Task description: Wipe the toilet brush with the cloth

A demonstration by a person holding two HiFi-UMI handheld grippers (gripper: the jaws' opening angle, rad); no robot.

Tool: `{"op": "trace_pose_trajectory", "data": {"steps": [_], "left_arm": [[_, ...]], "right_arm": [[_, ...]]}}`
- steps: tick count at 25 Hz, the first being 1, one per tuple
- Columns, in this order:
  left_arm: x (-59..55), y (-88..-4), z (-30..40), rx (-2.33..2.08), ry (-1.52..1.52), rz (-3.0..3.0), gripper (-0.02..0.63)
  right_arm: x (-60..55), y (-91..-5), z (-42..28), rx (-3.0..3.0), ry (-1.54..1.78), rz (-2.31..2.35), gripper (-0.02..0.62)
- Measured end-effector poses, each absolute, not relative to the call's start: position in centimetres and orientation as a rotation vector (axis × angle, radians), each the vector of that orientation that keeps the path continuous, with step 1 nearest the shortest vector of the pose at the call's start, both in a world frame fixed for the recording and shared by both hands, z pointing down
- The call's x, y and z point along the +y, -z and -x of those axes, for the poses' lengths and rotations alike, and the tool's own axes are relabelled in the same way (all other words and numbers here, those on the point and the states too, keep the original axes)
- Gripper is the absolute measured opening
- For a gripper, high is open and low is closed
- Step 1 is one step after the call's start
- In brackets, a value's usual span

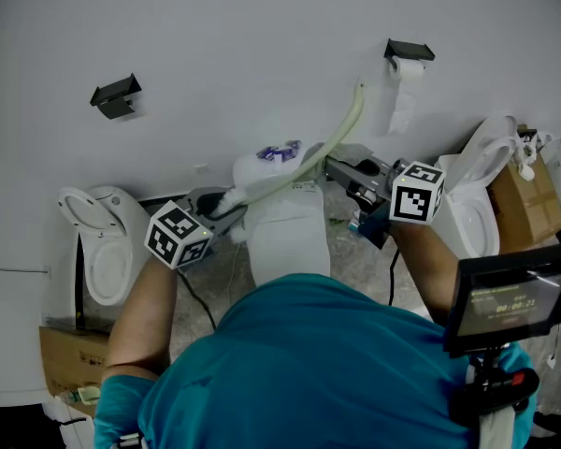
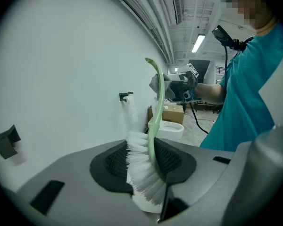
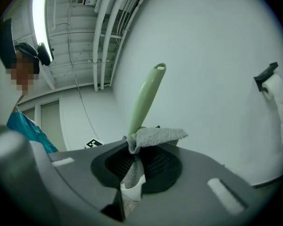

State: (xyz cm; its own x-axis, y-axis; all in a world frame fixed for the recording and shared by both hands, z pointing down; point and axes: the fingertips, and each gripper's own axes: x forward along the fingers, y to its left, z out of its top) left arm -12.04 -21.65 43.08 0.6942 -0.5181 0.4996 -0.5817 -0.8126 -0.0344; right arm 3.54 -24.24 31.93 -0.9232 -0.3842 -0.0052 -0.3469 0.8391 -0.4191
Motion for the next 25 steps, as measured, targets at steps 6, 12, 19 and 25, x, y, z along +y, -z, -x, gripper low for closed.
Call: {"op": "trace_pose_trajectory", "data": {"steps": [6, 12, 19, 25], "left_arm": [[-21.4, -43.4, 12.5, -0.902, -0.788, -2.772, 0.15], [-21.3, -43.6, 12.9, -0.906, -0.809, -2.774, 0.15], [-21.2, -43.8, 12.9, -0.893, -0.825, -2.772, 0.15], [-20.9, -44.1, 13.0, -0.886, -0.847, -2.764, 0.15]], "right_arm": [[-24.5, -31.5, -4.1, 2.916, 0.635, 0.594, 0.035], [-24.7, -30.9, -4.8, 2.901, 0.631, 0.6, 0.035], [-25.3, -29.9, -5.8, 2.88, 0.612, 0.622, 0.035], [-25.8, -28.8, -6.8, 2.865, 0.595, 0.632, 0.035]]}}
